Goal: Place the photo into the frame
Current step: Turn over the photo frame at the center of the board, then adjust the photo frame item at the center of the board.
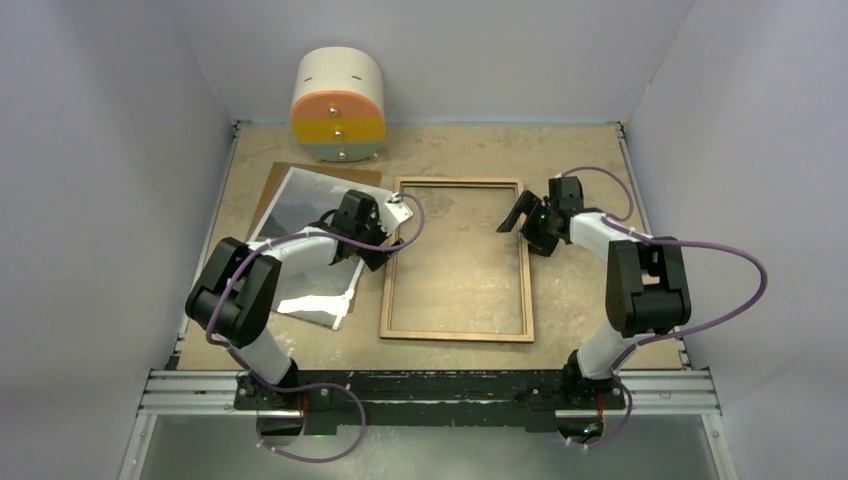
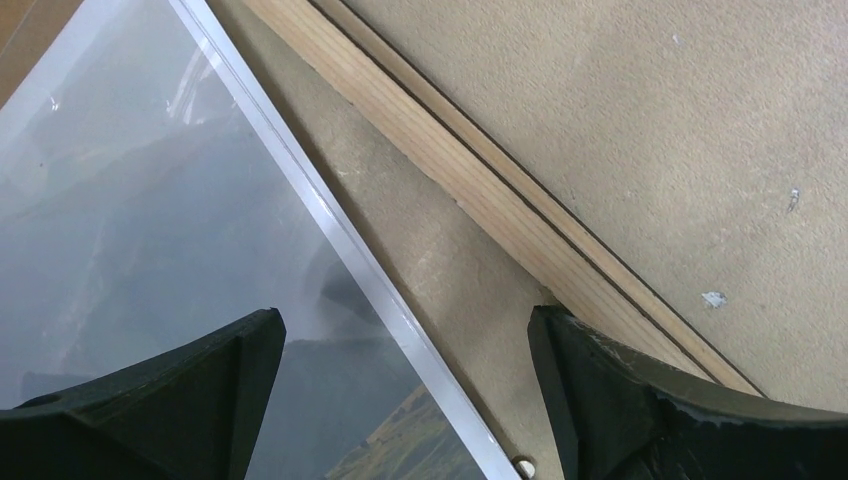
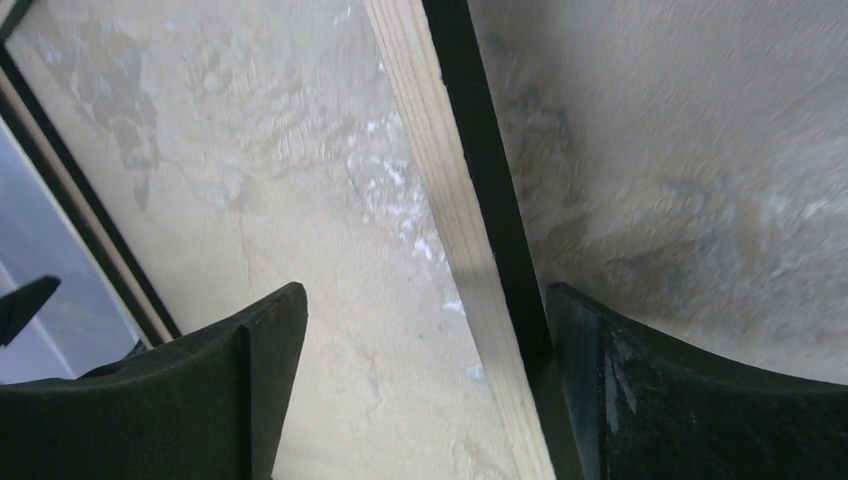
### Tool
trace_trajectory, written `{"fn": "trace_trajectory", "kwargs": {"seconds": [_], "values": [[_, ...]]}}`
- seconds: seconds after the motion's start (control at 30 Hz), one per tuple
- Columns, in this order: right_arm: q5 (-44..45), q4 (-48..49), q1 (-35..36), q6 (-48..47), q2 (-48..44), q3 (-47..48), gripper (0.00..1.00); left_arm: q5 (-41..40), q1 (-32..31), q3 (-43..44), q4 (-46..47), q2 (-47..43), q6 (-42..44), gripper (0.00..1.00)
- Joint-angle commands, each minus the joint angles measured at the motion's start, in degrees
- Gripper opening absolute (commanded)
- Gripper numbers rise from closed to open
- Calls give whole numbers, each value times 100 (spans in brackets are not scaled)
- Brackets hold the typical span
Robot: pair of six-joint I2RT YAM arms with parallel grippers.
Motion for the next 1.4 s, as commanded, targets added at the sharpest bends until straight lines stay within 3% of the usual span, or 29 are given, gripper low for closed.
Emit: {"fn": "trace_trajectory", "kwargs": {"seconds": [0.0, 0.07, 0.27, 0.43, 0.53, 0.63, 0.7, 0.87, 0.97, 1.1, 1.2, 1.37], "values": [[826, -460, 12, -342, 324, 212, 94, -54, -30, -158, -482, -152, 161, 100], [1023, -600, 12, -379, 341, 249, 99, -73, -33, -176, -493, -167, 176, 100], [1829, -887, 7, -433, 99, 277, 99, -71, -32, -148, -548, -140, 184, 100], [2649, -853, 106, -327, -1026, 419, 99, -107, -24, 537, -1255, -237, 106, 100], [2084, -557, 61, 790, -1647, 333, 99, -1, 66, 989, -1703, -539, 121, 100], [933, -138, 13, 656, -1432, 665, 95, 221, 355, 1494, -2108, -795, 131, 100], [740, 53, 83, 452, -1219, 941, 90, 459, 745, 1878, -2397, -864, 114, 100], [2017, -531, 1712, 207, -623, 2034, 92, 756, 2002, 2524, -2852, -820, 287, 100], [2189, -692, 2633, 406, -82, 2715, 91, 782, 2715, 2518, -2813, -823, 385, 99], [2334, -645, 3842, 560, 878, 3727, 92, 123, 3505, 2377, -2599, -687, 364, 100], [2376, -877, 4379, 564, 1751, 4624, 93, -798, 3799, 2235, -2262, -470, 215, 100], [2296, -841, 4635, 827, 2649, 5205, 92, -1353, 4265, 2084, -1792, -142, -135, 100]]}}
